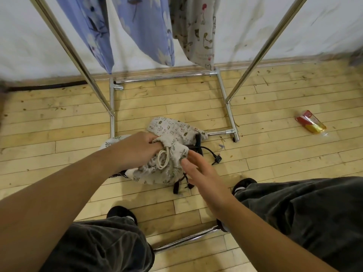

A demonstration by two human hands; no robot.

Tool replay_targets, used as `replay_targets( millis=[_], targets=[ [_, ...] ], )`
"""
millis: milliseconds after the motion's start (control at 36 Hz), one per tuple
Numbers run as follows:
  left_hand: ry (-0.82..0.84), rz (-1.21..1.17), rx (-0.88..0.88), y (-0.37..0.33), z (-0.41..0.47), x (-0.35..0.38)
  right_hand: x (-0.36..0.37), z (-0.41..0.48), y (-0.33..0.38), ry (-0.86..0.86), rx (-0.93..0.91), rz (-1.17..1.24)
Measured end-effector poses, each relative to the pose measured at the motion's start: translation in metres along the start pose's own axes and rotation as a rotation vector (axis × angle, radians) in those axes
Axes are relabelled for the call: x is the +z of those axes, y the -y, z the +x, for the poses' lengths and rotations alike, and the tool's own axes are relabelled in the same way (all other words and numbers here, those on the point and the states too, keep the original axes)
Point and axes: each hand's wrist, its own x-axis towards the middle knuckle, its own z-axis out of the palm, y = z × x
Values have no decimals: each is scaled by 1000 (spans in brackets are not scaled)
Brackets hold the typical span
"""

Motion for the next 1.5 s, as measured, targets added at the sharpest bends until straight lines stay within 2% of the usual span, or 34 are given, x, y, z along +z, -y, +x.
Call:
replay_targets(
  millis=[139,250,389,556,778,917,1167,1250,1389,1500],
  targets=[
    [15,24,-4,-8,-3,-1,17,2,12,-51,-81,-232],
    [98,-7,58,-11,-9,-3,23,9,17,-131,-110,-271],
    [140,-9,110,-7,-9,-13,22,13,24,-166,37,2],
    [99,158,190,0,-7,-17,6,16,24,-236,177,261],
    [-16,149,249,-2,-4,-13,-4,21,20,-296,242,198],
    [-107,133,291,-1,-3,-14,-2,23,19,-322,271,292],
    [94,147,254,-20,-14,-4,8,19,27,-126,231,427],
    [87,187,318,-23,-14,-4,9,19,28,-142,243,432],
    [69,117,362,-14,-8,-11,6,17,31,-235,252,382],
    [107,193,371,-8,-6,-12,-1,19,28,-288,265,347]
  ],
)
